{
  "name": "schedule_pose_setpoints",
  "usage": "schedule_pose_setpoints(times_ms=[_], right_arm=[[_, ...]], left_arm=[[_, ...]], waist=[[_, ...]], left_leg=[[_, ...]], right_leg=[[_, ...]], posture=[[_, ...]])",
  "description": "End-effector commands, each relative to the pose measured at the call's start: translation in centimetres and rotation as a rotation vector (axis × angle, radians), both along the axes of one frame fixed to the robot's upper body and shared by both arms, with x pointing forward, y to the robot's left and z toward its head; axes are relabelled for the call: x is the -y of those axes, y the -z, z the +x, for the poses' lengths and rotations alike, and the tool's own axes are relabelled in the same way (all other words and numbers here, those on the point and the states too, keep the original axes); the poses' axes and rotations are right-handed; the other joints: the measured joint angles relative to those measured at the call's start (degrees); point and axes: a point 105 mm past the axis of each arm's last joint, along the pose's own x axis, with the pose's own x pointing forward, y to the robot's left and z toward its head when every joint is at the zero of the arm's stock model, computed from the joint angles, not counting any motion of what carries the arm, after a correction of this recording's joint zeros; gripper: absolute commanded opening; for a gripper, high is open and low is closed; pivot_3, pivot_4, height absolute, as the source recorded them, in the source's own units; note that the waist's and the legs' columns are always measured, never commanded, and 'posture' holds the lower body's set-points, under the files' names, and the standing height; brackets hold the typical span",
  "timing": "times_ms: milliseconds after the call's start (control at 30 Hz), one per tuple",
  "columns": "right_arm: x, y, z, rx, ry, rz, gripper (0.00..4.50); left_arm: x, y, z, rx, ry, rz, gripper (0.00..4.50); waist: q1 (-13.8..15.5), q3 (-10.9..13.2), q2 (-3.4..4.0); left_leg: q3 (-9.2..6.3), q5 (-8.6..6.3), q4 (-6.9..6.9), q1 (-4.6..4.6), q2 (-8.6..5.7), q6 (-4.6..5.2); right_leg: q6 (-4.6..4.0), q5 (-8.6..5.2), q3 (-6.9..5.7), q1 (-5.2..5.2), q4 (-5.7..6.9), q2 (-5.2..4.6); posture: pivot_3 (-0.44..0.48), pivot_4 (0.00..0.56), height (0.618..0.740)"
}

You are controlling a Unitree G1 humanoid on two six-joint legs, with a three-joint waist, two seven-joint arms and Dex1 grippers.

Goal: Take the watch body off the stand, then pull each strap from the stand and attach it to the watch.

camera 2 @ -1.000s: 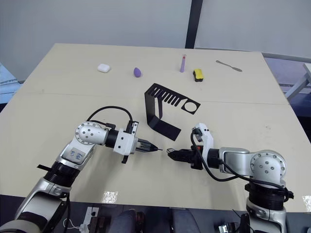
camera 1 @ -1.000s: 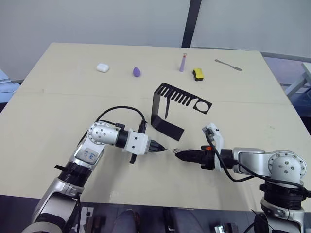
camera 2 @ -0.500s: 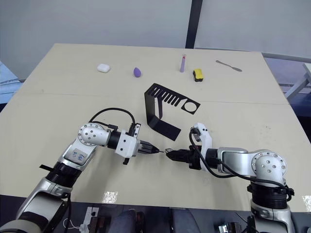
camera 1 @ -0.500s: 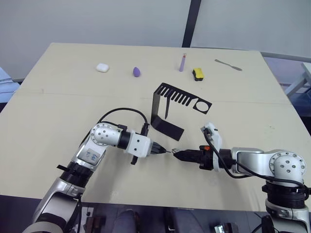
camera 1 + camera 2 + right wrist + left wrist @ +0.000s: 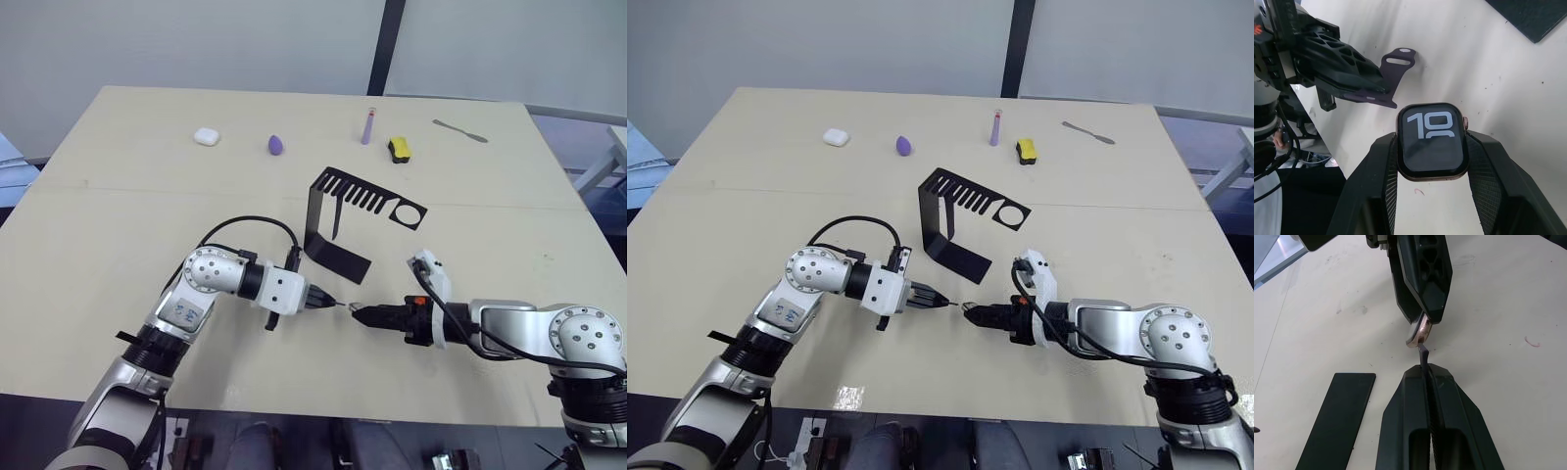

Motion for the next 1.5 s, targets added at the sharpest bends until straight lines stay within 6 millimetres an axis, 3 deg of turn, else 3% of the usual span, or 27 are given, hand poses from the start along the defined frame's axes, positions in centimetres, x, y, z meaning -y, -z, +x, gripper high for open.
schedule_pose_setpoints(times_ms=[33,1500], right_arm=[[-0.4,-1.0,-0.3,0.025,-0.018,0.023,1.51],[-1.3,-1.2,-0.9,0.020,-0.062,0.014,1.51]], left_arm=[[0.5,-0.7,-0.1,0.030,0.010,-0.018,0.00],[1.6,-0.5,-0.2,0.020,0.029,-0.028,0.00]], waist=[[0.0,0.0,0.00],[0.2,0.0,0.00]], left_leg=[[0.00,0.00,0.00,0.00,0.00,0.00],[-0.01,-0.01,0.00,-0.01,0.02,0.02]], right_leg=[[0.00,0.00,0.00,0.00,-0.02,0.00],[0.00,0.00,0.00,0.00,-0.08,0.00]], posture=[[0.000,0.150,0.740],[0.000,0.150,0.740]])
